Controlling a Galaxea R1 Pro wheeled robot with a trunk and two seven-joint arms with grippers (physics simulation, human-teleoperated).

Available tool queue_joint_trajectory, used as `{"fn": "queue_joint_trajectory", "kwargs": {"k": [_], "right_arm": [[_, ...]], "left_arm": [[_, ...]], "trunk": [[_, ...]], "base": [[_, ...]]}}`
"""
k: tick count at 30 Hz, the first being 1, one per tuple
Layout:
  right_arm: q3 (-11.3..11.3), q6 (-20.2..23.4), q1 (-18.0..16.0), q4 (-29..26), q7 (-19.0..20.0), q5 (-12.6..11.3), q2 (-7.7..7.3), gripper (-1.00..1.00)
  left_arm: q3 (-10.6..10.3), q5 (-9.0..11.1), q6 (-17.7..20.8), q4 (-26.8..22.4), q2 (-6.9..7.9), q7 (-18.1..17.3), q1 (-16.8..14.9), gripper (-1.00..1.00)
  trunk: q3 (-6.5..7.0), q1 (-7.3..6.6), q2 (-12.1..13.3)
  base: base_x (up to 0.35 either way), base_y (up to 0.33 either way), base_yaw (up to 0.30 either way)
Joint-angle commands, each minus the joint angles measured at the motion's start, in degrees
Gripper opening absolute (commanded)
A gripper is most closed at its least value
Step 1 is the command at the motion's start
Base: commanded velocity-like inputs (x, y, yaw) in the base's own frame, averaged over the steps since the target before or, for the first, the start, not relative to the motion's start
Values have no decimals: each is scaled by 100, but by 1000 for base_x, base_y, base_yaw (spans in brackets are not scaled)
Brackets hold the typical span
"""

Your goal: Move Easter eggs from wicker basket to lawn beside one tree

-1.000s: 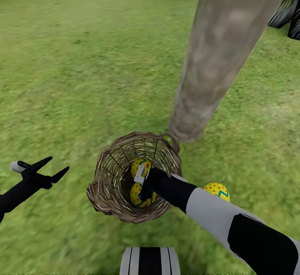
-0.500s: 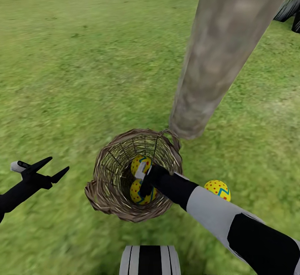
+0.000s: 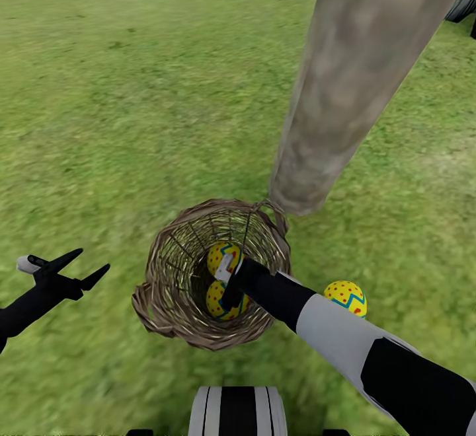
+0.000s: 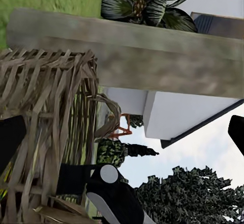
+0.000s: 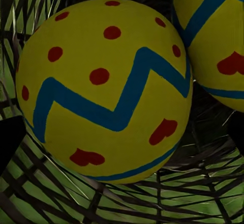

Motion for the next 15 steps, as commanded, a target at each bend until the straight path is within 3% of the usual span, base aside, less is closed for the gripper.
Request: {"fn": "queue_joint_trajectory", "kwargs": {"k": [1, 9, 15], "right_arm": [[7, 14, -4, -6, 55, 61, 1, 100], [7, 18, -4, 1, 82, 51, 10, 100], [11, 18, -4, 2, 78, 44, 10, 100]], "left_arm": [[0, 8, 24, 1, 1, -13, -2, 100], [0, 7, 24, 21, -3, -13, -2, 100], [0, 8, 24, 26, -7, -13, -2, 100]], "trunk": [[-4, -1, -2], [-48, 4, -4], [-159, 17, -11]], "base": [[0, 0, 0], [0, 0, 0], [0, 0, 0]]}}
